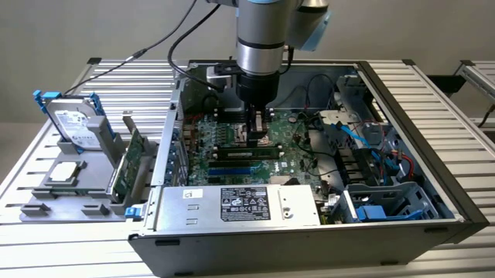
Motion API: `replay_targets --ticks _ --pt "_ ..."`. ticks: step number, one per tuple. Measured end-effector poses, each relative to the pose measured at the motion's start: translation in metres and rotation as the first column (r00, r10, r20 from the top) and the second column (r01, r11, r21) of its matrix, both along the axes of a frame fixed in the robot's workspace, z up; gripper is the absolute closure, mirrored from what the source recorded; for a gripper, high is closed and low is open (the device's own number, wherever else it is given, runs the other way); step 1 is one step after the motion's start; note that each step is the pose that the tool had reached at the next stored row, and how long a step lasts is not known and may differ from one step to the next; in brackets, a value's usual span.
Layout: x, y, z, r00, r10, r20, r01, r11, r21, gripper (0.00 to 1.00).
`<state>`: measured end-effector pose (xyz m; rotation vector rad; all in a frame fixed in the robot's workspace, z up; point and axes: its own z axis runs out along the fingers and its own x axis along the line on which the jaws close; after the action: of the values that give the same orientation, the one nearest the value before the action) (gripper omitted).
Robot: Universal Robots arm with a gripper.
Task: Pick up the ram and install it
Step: 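Press down the ram until it locks into place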
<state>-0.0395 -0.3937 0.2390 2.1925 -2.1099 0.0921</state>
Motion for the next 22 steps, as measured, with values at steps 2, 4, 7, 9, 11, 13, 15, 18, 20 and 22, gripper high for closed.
replay_targets --ticks 2,4,7,9,11,13,15,18,20,22 --pt "0.000 0.0000 -0.0027 1.0000 0.000 0.0000 0.000 1.0000 -0.0001 0.89" --pt "-0.001 0.0000 -0.0051 1.0000 0.000 0.0000 0.000 1.0000 -0.0002 0.89" --pt "-0.001 0.0000 -0.0085 1.0000 0.000 -0.0001 0.000 1.0000 -0.0006 0.89" --pt "-0.001 0.0000 -0.0111 1.0000 0.000 -0.0002 0.000 1.0000 -0.0015 0.89" --pt "-0.001 -0.0002 -0.0134 1.0000 0.000 -0.0006 0.000 1.0000 -0.0033 0.89" --pt "-0.001 0.0000 -0.0161 1.0000 0.000 -0.0004 0.000 1.0000 -0.0038 0.89" --pt "-0.001 0.0000 -0.0165 1.0000 0.000 -0.0016 0.000 1.0000 -0.0037 0.89" --pt "-0.001 -0.0002 -0.0079 1.0000 0.000 -0.0050 0.000 1.0000 -0.0022 0.89" --pt "-0.001 -0.0004 0.0002 1.0000 0.000 -0.0064 0.000 1.0000 -0.0027 0.89" --pt "-0.001 -0.0005 0.0084 1.0000 0.000 -0.0079 0.000 1.0000 -0.0028 0.89"
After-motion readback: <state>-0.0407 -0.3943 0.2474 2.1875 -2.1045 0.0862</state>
